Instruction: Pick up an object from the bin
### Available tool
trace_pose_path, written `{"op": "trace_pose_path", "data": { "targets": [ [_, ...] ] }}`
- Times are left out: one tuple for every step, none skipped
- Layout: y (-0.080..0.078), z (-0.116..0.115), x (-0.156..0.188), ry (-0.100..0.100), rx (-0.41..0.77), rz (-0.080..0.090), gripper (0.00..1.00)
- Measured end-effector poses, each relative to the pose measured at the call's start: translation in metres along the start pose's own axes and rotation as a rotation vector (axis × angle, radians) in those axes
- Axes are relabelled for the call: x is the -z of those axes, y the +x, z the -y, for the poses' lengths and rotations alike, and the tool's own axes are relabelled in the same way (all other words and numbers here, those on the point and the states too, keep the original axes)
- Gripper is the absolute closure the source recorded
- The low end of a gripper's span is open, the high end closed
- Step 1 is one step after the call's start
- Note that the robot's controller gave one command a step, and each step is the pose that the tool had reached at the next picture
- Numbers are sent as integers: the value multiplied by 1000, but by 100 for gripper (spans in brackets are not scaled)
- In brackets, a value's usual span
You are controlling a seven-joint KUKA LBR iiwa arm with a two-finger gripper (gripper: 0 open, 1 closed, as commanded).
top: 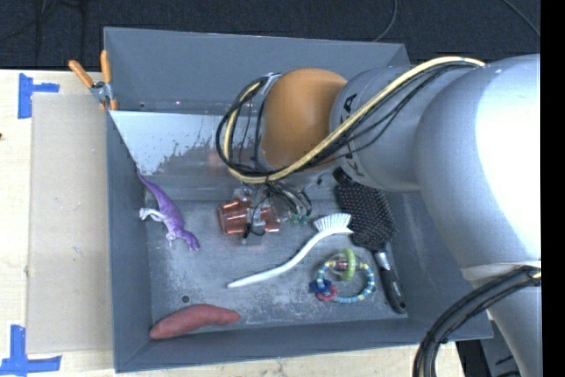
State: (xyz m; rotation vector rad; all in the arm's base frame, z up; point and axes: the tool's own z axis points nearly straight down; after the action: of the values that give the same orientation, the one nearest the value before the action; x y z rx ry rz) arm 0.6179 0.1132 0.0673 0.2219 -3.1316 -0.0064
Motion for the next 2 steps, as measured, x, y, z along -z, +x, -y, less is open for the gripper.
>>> {"op": "trace_pose_path", "data": {
  "targets": [
    [2,0,21,1,3,-6,100],
    [0,0,43,1,3,-1,100]
  ]
}}
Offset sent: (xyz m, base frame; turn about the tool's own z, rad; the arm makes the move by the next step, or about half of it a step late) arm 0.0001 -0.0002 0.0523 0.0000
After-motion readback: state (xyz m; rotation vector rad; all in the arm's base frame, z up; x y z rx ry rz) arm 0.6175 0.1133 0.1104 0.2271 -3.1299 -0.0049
